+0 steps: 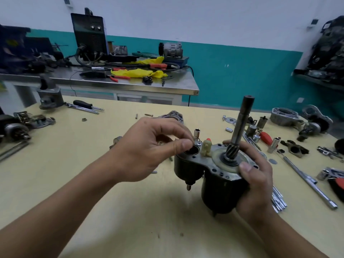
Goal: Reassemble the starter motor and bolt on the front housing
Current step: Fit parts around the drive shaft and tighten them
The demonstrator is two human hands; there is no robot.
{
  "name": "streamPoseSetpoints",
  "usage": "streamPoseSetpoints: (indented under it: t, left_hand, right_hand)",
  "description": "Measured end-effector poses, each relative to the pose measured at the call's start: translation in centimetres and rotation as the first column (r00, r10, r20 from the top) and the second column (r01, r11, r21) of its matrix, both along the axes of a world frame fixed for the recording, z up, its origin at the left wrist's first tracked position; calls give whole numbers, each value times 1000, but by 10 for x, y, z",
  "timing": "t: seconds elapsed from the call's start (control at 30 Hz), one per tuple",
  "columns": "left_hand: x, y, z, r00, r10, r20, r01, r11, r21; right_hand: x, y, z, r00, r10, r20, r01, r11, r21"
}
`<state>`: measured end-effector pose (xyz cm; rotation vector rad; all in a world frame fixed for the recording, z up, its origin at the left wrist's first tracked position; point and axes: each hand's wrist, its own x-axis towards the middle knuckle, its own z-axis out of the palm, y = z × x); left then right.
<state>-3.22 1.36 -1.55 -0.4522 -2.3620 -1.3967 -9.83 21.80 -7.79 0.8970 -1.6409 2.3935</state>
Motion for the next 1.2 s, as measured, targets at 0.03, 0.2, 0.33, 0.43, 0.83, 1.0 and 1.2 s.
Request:
streamPoseSetpoints:
  t: [0.03,0.2,0.33,0.43,0.83,1.0,1.2]
  left_hand:
    - [0,3,-1,1000,-2,-6,2,1000,-13]
    - [2,9,-3,996,40,-80,-46,996,-78]
    - [3,12,-4,991,58,-117,-72,991,-116]
    - [3,16,-8,990,91,-111,-100,992,-79]
    - [4,7,0,997,12,78,-6,998,-68]
    - [6,8,-1,995,10,96,-5,999,-46]
    - [7,8,-4,990,82,115,-91,993,77]
  right_hand:
    - [0,0,0,1000,-2,2,2,1000,-1]
    - [-1,-1,0,999,-46,-10,46,999,27]
    - [0,-1,2,999,-42,-9,42,999,8]
    - [1,-1,1,998,-56,-8,56,998,16]
    - [0,-1,0,998,-60,-2,60,997,47]
    - [0,-1,1,997,-72,-14,73,995,63]
    - [0,0,1,998,-59,-7,59,996,66]
